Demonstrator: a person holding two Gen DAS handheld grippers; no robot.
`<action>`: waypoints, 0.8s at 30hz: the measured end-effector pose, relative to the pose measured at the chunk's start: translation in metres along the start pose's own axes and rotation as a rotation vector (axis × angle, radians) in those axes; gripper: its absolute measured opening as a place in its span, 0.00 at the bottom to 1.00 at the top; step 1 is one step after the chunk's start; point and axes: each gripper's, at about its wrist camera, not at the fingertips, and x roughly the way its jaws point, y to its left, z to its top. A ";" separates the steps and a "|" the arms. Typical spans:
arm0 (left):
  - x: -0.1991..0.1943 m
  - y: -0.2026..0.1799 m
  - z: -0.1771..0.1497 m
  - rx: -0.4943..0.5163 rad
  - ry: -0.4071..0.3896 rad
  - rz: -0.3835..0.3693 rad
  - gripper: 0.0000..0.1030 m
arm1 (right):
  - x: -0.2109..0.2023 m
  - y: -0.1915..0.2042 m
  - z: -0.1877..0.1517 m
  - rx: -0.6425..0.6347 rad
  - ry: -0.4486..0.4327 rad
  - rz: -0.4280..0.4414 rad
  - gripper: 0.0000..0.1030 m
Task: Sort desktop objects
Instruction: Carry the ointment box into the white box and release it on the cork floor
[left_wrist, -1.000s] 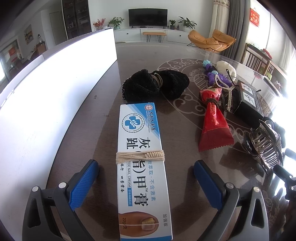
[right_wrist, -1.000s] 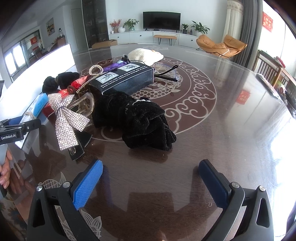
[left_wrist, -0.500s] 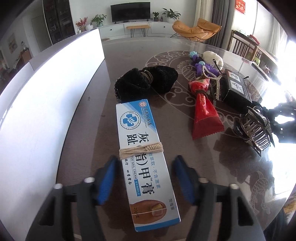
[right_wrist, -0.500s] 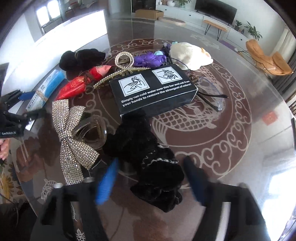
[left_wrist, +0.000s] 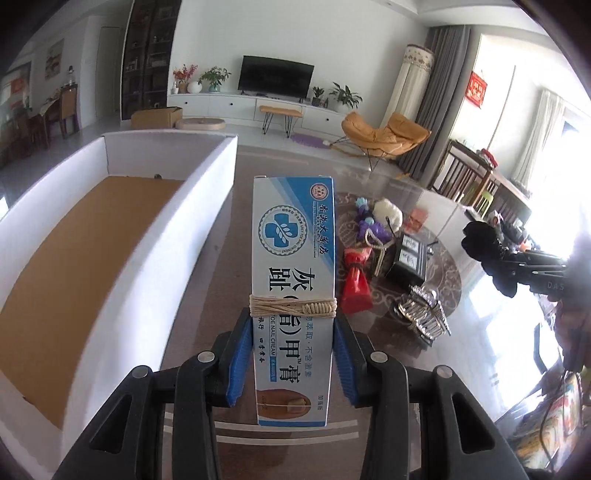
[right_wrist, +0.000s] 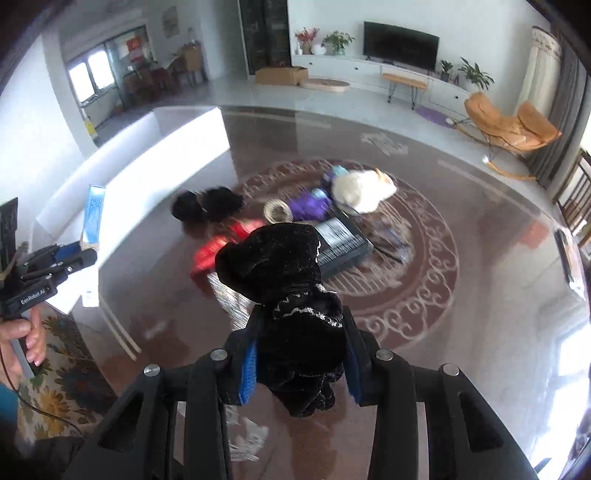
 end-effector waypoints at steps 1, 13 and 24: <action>-0.013 0.011 0.007 -0.023 -0.022 0.002 0.40 | -0.002 0.017 0.012 -0.011 -0.021 0.034 0.38; -0.072 0.187 0.042 -0.266 -0.006 0.274 0.40 | 0.053 0.278 0.117 -0.192 -0.075 0.428 0.38; -0.032 0.224 0.001 -0.326 0.110 0.373 0.61 | 0.128 0.326 0.125 -0.095 0.039 0.498 0.89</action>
